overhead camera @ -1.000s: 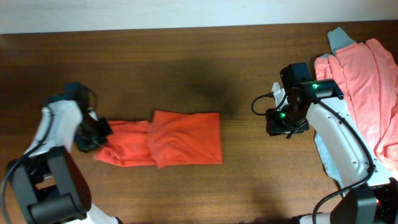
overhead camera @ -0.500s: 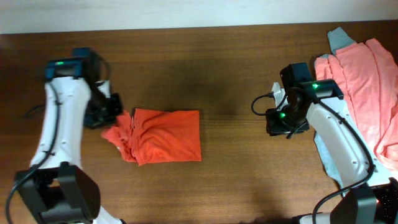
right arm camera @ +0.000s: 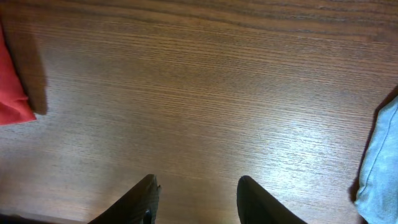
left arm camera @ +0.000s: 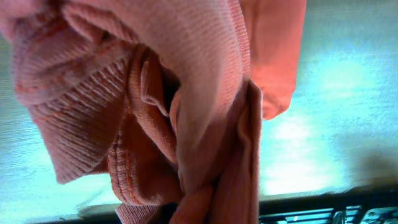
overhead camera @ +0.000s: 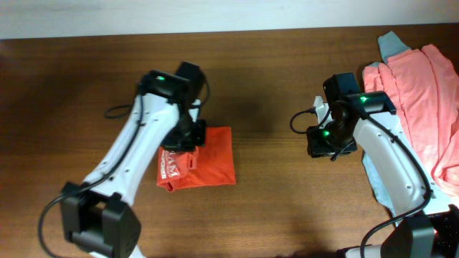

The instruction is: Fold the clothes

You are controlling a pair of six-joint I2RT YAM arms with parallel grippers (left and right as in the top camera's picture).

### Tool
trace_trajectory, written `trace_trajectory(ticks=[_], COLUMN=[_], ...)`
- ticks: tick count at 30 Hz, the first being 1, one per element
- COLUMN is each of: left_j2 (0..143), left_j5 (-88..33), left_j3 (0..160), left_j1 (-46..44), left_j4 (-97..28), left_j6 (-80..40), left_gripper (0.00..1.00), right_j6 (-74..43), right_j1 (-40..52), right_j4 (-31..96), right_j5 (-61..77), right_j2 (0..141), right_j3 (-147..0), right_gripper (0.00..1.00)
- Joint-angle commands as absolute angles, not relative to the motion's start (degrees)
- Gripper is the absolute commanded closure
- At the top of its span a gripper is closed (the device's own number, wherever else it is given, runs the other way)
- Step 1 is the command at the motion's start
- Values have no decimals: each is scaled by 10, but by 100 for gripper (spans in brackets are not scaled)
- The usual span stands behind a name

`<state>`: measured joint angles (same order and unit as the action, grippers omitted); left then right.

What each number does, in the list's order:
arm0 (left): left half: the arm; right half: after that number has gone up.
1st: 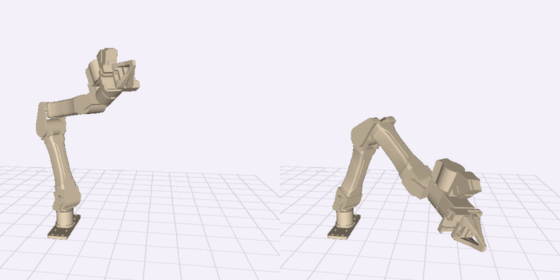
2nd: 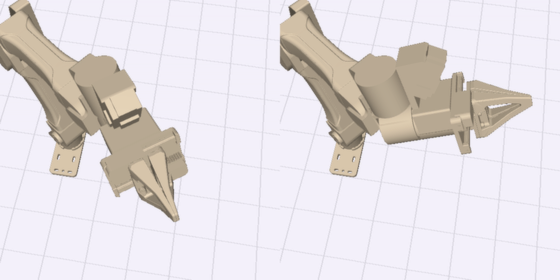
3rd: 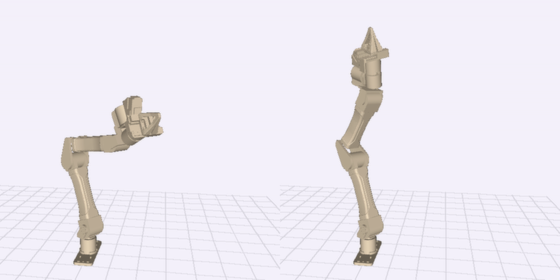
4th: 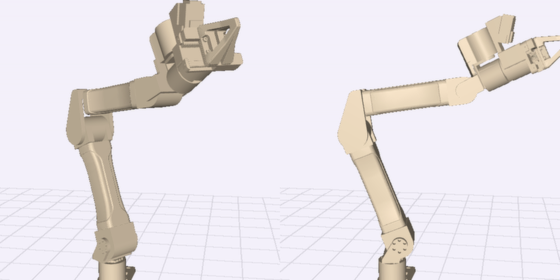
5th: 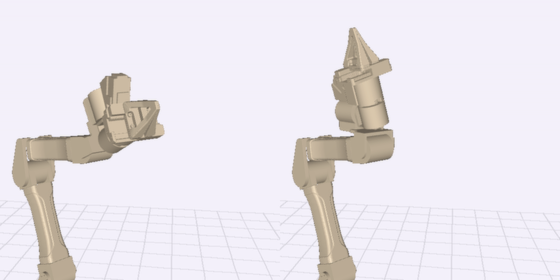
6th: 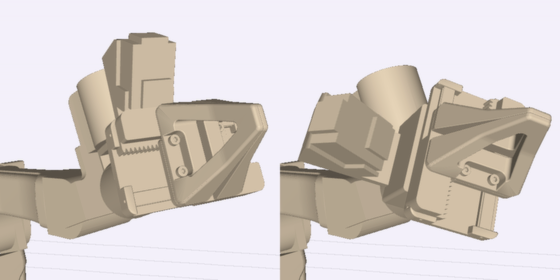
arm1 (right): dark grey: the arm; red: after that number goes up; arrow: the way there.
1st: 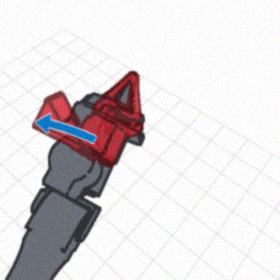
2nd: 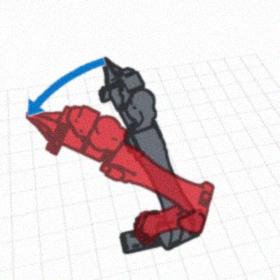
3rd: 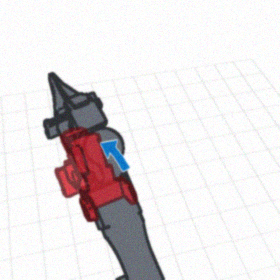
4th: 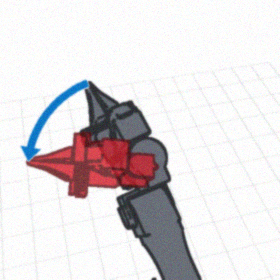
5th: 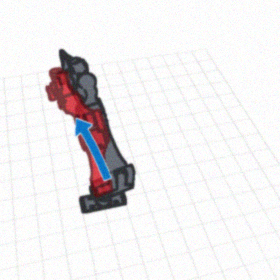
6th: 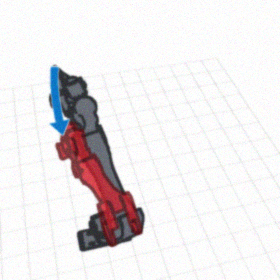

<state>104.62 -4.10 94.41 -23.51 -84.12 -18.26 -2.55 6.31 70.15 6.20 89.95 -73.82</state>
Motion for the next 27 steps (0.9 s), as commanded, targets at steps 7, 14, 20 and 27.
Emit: trace_trajectory(ticks=[7, 14, 20, 27], left_j2=[1124, 1134, 1134, 1129], left_j5=[-50, -52, -187, -167], left_j3=[953, 953, 953, 978], left_j1=[-290, -293, -302, -255], left_j4=[-803, -776, -698, -716], left_j6=[-224, -240, -215, -183], left_gripper=[96, 92, 71, 71], right_j6=[-22, -22, -22, -21], right_j1=[60, 60, 60, 60], right_j4=[703, 703, 703, 703], right_j5=[58, 60, 60, 64], right_j2=[897, 897, 897, 897], right_j3=[-743, -743, -743, -743], right_gripper=[54, 54, 54, 54])
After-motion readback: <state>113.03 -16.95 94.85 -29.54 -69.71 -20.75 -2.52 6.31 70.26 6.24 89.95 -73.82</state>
